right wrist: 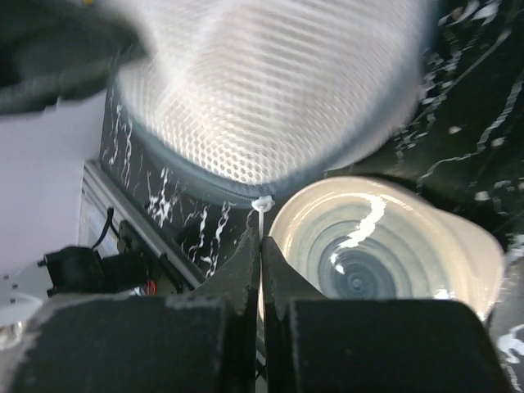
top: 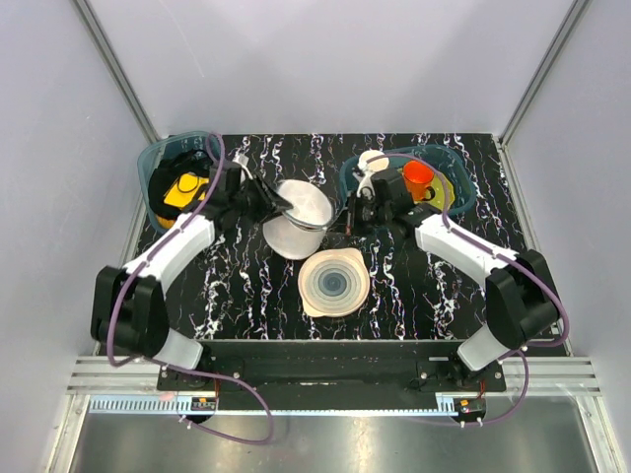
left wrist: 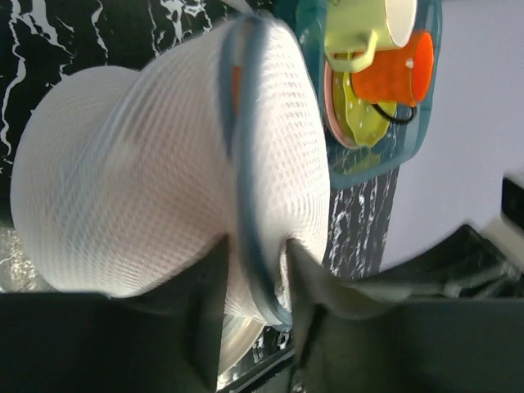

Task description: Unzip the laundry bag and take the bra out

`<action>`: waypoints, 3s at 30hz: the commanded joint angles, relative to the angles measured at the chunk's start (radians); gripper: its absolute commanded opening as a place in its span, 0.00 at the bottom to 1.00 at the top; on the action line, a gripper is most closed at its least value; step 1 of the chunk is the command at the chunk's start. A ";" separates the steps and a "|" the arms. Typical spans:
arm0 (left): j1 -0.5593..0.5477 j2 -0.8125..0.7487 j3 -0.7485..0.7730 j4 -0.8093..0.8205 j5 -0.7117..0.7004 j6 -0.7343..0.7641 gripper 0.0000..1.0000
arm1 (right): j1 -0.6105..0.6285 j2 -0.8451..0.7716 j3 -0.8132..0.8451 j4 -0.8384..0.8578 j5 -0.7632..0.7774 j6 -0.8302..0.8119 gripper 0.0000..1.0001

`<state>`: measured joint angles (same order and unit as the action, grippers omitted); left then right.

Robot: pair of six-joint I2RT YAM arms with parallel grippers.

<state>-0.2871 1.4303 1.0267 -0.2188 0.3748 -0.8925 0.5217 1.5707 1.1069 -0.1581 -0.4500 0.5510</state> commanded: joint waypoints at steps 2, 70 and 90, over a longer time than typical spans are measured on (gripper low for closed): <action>0.032 0.131 0.168 -0.070 -0.016 0.101 0.66 | 0.081 -0.032 0.031 -0.001 -0.001 0.019 0.00; -0.142 -0.119 -0.100 0.131 -0.056 -0.158 0.86 | 0.024 -0.038 -0.021 0.135 -0.044 0.193 0.00; -0.096 -0.014 -0.046 0.153 -0.093 -0.168 0.00 | -0.029 -0.129 -0.147 0.092 0.065 0.089 0.00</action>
<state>-0.4274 1.4593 0.9737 -0.1127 0.2920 -1.0752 0.5282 1.5009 1.0035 -0.0711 -0.4244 0.6899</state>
